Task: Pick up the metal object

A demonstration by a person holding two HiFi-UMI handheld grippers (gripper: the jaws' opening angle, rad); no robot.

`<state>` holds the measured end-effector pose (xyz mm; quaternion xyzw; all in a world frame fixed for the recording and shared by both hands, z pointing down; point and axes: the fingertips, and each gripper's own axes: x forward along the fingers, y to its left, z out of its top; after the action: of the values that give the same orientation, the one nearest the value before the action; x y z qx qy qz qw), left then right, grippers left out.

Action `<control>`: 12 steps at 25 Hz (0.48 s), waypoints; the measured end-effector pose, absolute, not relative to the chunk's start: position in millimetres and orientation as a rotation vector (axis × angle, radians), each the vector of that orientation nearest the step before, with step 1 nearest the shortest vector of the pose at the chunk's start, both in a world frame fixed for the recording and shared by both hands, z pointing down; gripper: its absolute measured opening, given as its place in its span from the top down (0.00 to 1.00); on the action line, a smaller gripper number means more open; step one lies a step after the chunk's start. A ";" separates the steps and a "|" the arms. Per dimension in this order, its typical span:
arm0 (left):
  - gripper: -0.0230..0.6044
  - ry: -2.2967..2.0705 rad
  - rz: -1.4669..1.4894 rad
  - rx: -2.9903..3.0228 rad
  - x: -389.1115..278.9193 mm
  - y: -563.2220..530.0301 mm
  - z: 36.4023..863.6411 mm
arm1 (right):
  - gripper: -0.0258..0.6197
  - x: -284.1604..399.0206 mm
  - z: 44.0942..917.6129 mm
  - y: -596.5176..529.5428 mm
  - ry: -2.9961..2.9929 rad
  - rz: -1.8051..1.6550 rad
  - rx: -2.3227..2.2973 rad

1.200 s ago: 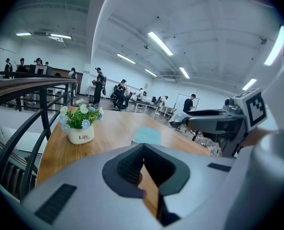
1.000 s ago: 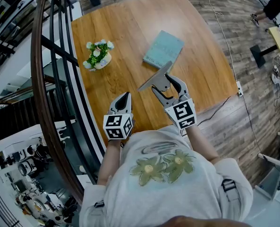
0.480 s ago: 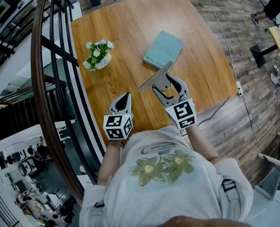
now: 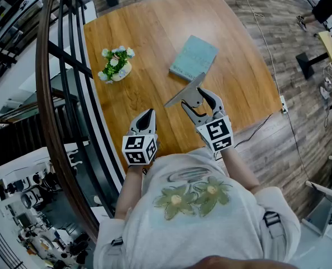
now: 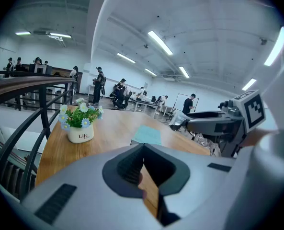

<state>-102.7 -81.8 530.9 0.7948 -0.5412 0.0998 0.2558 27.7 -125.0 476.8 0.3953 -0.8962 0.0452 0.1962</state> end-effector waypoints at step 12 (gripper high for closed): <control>0.94 -1.468 0.271 2.152 -105.5 -82.2 533.3 | 0.52 33.2 485.7 -127.7 -2.459 0.154 1.127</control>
<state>-105.5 -82.2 533.3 0.7938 -0.5416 0.0998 0.2582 33.2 -127.7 485.7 0.4063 -0.8865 0.0557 0.2144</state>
